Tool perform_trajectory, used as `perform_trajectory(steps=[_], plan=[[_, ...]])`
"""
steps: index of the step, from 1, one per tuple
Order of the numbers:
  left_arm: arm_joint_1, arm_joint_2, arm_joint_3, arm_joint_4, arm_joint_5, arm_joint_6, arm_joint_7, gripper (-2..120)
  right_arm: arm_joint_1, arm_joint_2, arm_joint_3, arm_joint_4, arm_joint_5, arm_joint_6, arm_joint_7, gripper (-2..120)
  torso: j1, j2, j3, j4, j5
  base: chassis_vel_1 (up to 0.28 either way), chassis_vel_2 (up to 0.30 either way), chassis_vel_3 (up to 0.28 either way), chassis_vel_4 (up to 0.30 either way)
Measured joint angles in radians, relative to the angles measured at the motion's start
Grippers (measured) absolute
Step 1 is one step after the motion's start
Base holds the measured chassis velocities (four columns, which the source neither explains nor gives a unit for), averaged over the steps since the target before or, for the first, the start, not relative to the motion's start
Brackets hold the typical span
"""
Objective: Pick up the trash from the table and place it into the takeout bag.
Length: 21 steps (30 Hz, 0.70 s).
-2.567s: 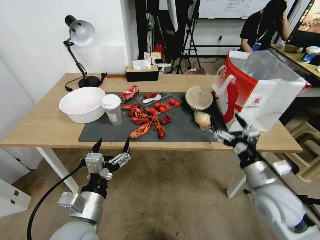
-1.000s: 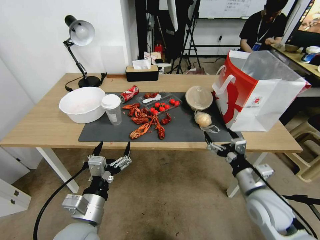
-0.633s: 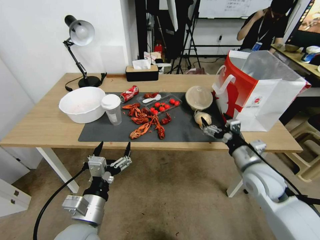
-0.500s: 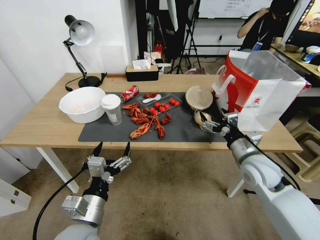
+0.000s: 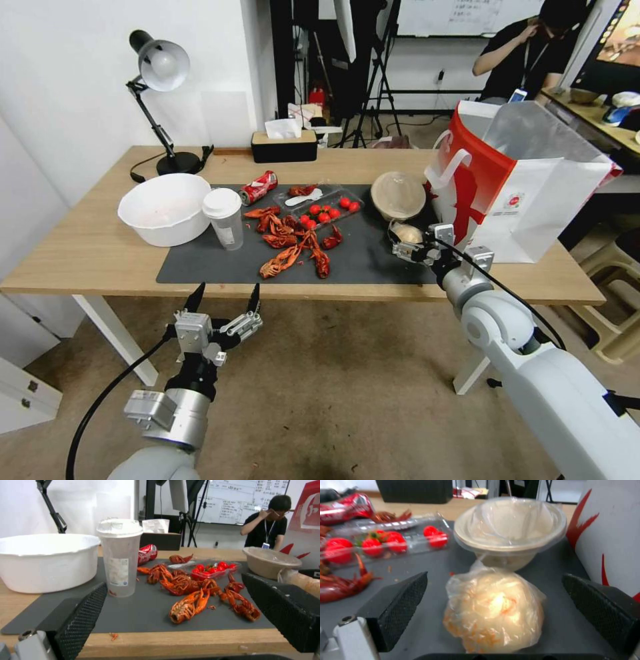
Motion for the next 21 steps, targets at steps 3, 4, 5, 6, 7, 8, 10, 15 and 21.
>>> perform_trajectory(steps=[3,4,5,6,7,8,10,15,21], plan=[[0.0,0.0,-0.001,0.006,0.006,0.0,0.0,100,0.015,0.004,-0.011,-0.019,-0.003,-0.016,0.012,100,0.0,0.0,0.0,0.0,0.0001,0.0,0.0,0.0,0.0],[0.0,0.0,-0.001,0.007,0.007,0.0,-0.001,100,0.022,0.007,-0.017,-0.027,-0.004,-0.022,0.019,100,0.0,0.0,0.0,0.0,0.0,0.0,0.0,0.0,0.0],[-0.001,-0.001,-0.001,0.008,0.008,0.001,-0.001,100,0.029,0.009,-0.021,-0.034,-0.004,-0.027,0.023,100,0.0,0.0,0.0,0.0,0.0001,0.0,0.0,0.0,0.0],[-0.002,-0.002,-0.002,0.01,0.009,0.002,-0.001,100,0.039,0.012,-0.029,-0.045,-0.002,-0.035,0.03,100,0.0,0.0,0.0,0.0,0.0001,0.0,0.0,0.0,0.0],[-0.002,-0.002,-0.002,0.01,0.009,0.002,-0.001,100,0.039,0.012,-0.029,-0.045,-0.002,-0.035,0.03,100,0.0,0.0,0.0,0.0,0.0001,0.0,0.0,0.0,0.0],[-0.003,-0.002,-0.002,0.012,0.009,0.002,-0.002,100,0.045,0.014,-0.033,-0.051,0.0,-0.04,0.033,100,0.0,0.0,0.0,0.0,0.0001,0.0,0.0,0.0,0.0],[-0.005,-0.001,-0.002,0.016,0.009,0.003,-0.003,100,0.062,0.019,-0.041,-0.069,0.015,-0.052,0.043,100,0.0,0.0,0.0,0.0,0.0,0.0,0.0,0.0,0.0],[-0.009,0.0,-0.003,0.023,0.008,0.002,-0.009,100,0.077,0.024,-0.044,-0.082,0.044,-0.075,0.051,93,0.0,0.0,0.0,0.0001,0.0,0.0,0.0,0.0,0.0],[-0.012,0.002,-0.003,0.025,0.006,0.002,-0.012,100,0.073,0.024,-0.042,-0.082,0.058,-0.08,0.051,81,0.0,0.0,0.0,0.0,0.0,0.0,0.0,0.0,0.0]])
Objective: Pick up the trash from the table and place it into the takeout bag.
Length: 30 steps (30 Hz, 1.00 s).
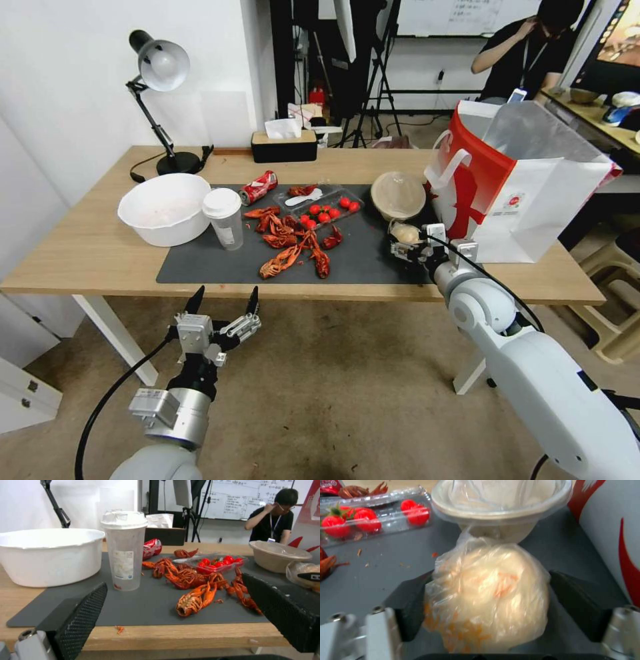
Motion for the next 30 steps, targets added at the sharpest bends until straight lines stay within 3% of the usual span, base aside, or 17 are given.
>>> perform_trajectory(steps=[16,21,30], plan=[[0.004,0.002,0.004,-0.001,0.002,-0.012,-0.011,100,-0.055,-0.028,0.036,0.07,0.013,-0.008,0.005,18,0.0,0.0,0.0,0.0,0.0001,0.0,0.0,0.0,0.0],[0.004,0.006,0.006,-0.002,0.003,-0.015,-0.014,100,-0.102,-0.064,0.068,0.165,-0.006,-0.008,-0.02,7,0.0,0.0,0.0,-0.0001,-0.0001,0.0,0.0,0.0,0.0],[0.004,0.004,0.006,-0.011,0.003,-0.017,-0.014,100,-0.137,-0.172,0.129,0.314,-0.102,0.027,-0.081,7,0.0,0.0,0.0,0.0,0.0002,0.0,0.0,0.0,0.0]])
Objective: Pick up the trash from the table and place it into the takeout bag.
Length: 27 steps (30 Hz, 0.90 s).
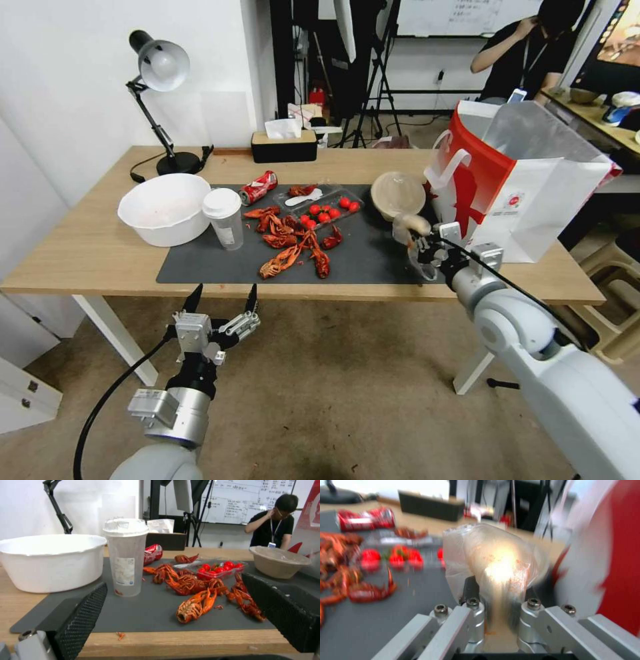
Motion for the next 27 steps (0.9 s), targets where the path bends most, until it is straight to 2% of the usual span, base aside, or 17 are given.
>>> perform_trajectory(steps=[3,9,11,13,15,20,23,27], plan=[[0.005,-0.001,-0.003,-0.005,0.001,-0.006,-0.001,100,0.041,-0.061,0.039,0.056,0.016,0.034,0.013,7,0.0,0.0,0.0,0.0,-0.0001,0.0,0.0,0.0,0.0],[0.01,-0.001,-0.004,-0.015,0.002,-0.01,-0.001,100,0.138,-0.112,0.069,0.073,0.094,0.044,0.072,7,0.0,0.0,0.0,0.0002,-0.0001,0.0,0.0,0.0,0.0],[0.011,-0.003,-0.004,-0.017,0.004,-0.011,-0.002,100,0.279,-0.148,0.088,0.038,0.191,0.032,0.138,7,0.0,0.0,0.0,0.0002,-0.0003,0.0,0.0,0.0,0.0],[0.011,-0.004,-0.005,-0.017,0.005,-0.012,-0.002,100,0.314,-0.156,0.091,0.02,0.219,0.026,0.152,7,0.0,0.0,0.0,0.0002,-0.0002,0.0,0.0,0.0,0.0],[0.013,-0.005,-0.005,-0.017,0.006,-0.013,-0.002,100,0.385,-0.173,0.094,-0.026,0.286,0.002,0.187,7,0.0,0.0,0.0,0.0001,-0.0001,0.0,0.0,0.0,0.0],[0.014,-0.004,-0.006,-0.017,0.006,-0.014,-0.002,100,0.442,-0.187,0.092,-0.078,0.358,-0.048,0.233,7,0.0,0.0,0.0,0.0001,-0.0001,0.0,0.0,0.0,0.0],[0.015,-0.005,-0.001,-0.017,-0.003,-0.016,0.003,100,0.49,-0.189,0.074,-0.118,0.449,-0.156,0.329,7,0.0,0.0,0.0,0.0,0.0001,0.0,0.0,0.0,0.0],[0.013,-0.006,0.001,-0.014,-0.004,-0.017,0.006,100,0.505,-0.179,0.067,-0.139,0.504,-0.208,0.374,7,0.0,0.0,0.0,0.0001,-0.0001,0.0,0.0,0.0,0.0]])
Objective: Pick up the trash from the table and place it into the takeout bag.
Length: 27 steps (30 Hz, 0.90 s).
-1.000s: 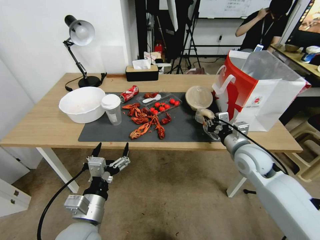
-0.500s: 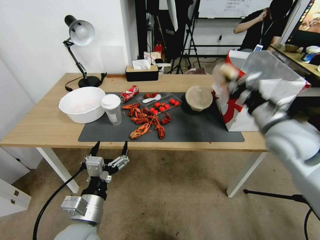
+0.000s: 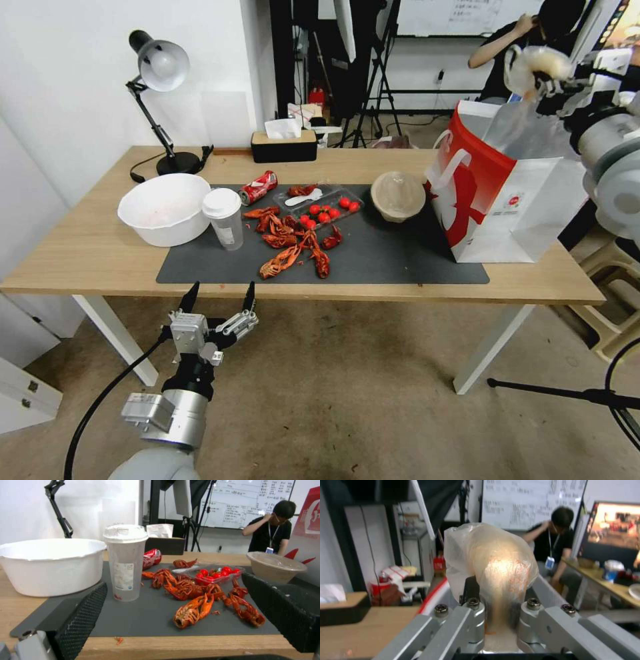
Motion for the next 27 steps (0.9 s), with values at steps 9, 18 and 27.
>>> perform_trajectory(steps=[9,18,27], plan=[[-0.002,0.005,-0.002,0.002,-0.002,0.0,0.001,100,0.007,0.012,0.001,-0.021,0.032,-0.037,0.014,28,0.0,0.0,0.0,0.0,0.0,0.0,0.0,0.0,0.0],[-0.006,0.008,0.001,0.002,-0.006,0.003,-0.001,100,0.012,0.003,-0.007,-0.018,0.029,-0.072,0.061,71,0.0,0.0,0.0,-0.0001,0.0,0.0,0.0,0.0,0.0],[-0.004,0.009,0.0,-0.005,-0.006,0.002,-0.001,100,-0.007,0.002,-0.006,0.006,0.039,-0.058,0.053,99,0.0,0.0,0.0,0.0,0.0,0.0,0.0,0.0,0.0]])
